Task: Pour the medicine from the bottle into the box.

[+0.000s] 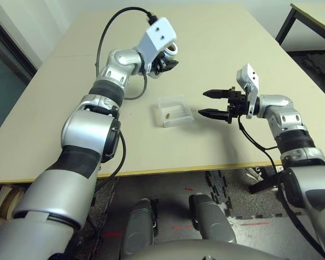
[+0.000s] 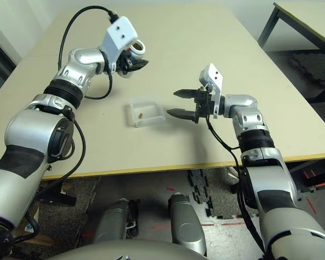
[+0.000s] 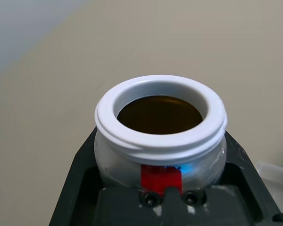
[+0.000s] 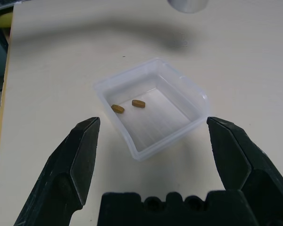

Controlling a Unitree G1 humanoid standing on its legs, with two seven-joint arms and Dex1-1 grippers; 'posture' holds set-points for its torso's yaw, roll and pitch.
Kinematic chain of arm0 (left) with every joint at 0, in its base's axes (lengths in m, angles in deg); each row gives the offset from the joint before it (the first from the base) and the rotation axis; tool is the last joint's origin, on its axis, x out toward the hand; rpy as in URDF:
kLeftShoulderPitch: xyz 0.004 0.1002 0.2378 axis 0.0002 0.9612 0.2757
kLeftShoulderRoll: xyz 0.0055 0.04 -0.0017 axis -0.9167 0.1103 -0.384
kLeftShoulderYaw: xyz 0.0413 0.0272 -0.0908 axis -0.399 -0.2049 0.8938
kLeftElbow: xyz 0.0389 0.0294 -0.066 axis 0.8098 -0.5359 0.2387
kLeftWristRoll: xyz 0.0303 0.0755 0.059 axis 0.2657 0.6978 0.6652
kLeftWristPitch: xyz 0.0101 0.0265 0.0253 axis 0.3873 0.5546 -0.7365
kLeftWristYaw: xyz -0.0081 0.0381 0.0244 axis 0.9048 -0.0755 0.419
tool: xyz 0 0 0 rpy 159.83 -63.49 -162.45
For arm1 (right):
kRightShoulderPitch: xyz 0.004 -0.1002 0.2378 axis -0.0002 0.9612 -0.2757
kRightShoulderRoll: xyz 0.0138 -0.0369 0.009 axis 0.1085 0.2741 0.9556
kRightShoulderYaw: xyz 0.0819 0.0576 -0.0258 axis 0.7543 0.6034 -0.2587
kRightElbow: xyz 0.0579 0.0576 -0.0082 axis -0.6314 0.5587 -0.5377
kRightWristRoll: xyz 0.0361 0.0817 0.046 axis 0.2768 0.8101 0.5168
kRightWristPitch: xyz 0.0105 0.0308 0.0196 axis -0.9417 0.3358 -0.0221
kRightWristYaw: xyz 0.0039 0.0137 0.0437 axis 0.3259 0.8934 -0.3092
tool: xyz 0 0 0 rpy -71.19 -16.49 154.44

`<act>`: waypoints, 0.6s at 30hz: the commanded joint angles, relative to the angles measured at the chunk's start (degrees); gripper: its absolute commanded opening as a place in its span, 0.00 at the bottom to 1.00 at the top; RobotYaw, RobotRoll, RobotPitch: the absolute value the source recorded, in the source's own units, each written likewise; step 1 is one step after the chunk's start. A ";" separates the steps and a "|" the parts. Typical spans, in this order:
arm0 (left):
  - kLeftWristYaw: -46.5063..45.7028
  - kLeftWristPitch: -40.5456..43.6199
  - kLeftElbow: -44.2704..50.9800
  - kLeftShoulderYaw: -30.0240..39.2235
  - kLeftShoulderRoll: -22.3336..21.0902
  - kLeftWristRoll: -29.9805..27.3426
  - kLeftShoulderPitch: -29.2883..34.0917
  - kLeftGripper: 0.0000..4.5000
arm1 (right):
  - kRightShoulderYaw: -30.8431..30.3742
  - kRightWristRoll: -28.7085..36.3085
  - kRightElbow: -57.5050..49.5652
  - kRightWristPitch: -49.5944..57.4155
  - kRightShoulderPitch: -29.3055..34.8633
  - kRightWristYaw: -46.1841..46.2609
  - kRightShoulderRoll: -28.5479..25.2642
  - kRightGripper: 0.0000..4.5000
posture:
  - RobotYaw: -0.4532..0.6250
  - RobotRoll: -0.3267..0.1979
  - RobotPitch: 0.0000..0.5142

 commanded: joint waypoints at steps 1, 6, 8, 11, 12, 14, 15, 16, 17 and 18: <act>-3.01 2.85 2.58 2.81 -0.85 -3.25 3.39 0.60 | -0.37 -0.35 0.64 -0.42 -0.48 -0.52 -0.48 1.00 | 0.26 0.62 0.16; -4.85 3.44 5.42 4.63 -1.01 -5.31 7.83 0.60 | -0.46 -0.60 0.98 -0.50 -0.86 -0.80 -0.50 1.00 | 0.26 0.62 0.16; -6.02 3.01 5.85 4.87 -1.04 -5.67 9.65 0.60 | -0.54 -0.65 0.97 -0.51 -0.92 -0.85 -0.45 1.00 | 0.26 0.62 0.16; -7.64 1.40 5.88 5.08 -0.89 -5.82 11.92 0.60 | -0.62 -0.60 0.75 -0.48 -0.75 -0.93 -0.42 1.00 | 0.26 0.62 0.16; -7.95 0.32 5.78 5.06 -0.85 -5.73 12.63 0.60 | -0.65 -0.62 0.71 -0.50 -0.70 -0.94 -0.40 1.00 | 0.26 0.62 0.16; -8.76 -0.82 4.83 5.29 -0.83 -5.78 13.85 0.60 | -0.68 -0.60 0.59 -0.43 -0.64 -1.01 -0.43 1.00 | 0.26 0.62 0.16; -9.27 -1.16 4.24 5.78 -0.70 -6.21 14.24 0.60 | -0.67 -0.58 0.51 -0.41 -0.60 -1.06 -0.48 1.00 | 0.26 0.62 0.16; -9.82 -1.84 3.64 5.93 -0.66 -6.24 14.64 0.60 | -0.67 -0.59 0.43 -0.37 -0.58 -1.07 -0.53 1.00 | 0.26 0.62 0.16; -10.22 -2.35 3.15 6.05 -0.55 -6.27 14.92 0.60 | -0.67 -0.58 0.30 -0.30 -0.53 -1.10 -0.60 1.00 | 0.25 0.62 0.15; -10.76 -3.23 2.73 5.97 -0.46 -6.03 15.15 0.60 | -0.67 -0.57 0.15 -0.20 -0.50 -1.12 -0.66 1.00 | 0.25 0.62 0.15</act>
